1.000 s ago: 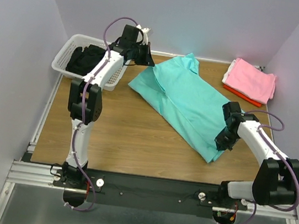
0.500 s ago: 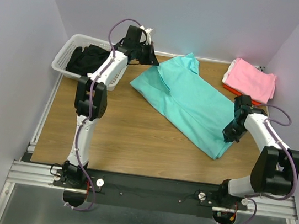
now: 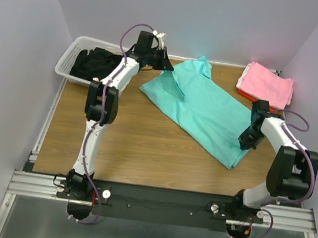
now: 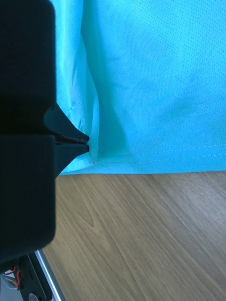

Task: Fold and stack the t-shirts
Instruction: Fold the tshirt

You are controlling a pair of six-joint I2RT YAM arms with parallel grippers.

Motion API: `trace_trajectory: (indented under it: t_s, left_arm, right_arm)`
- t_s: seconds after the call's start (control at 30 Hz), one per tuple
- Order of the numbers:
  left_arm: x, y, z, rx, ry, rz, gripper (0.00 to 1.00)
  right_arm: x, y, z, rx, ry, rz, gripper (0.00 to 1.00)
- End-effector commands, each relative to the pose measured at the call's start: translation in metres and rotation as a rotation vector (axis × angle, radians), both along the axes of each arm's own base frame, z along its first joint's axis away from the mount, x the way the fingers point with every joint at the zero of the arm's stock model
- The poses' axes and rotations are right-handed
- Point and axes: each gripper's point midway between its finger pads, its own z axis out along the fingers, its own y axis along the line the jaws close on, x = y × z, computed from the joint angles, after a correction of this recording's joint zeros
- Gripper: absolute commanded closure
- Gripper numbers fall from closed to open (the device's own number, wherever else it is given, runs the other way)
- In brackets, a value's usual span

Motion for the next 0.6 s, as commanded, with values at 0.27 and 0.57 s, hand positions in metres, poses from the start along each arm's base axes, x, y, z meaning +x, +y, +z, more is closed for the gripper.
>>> trace_trajectory:
  t_s: [0.27,0.57]
  left_arm:
    - [0.013,-0.018,-0.014,-0.059,-0.017,-0.014,1.0]
    - [0.024,-0.02,0.009,-0.083,-0.095,0.034,0.45]
  right_arm:
    - [0.014,-0.009,-0.003,-0.033,-0.011,0.0,1.0]
    - [0.023,-0.015,0.011,-0.059,-0.06,-0.013,0.57]
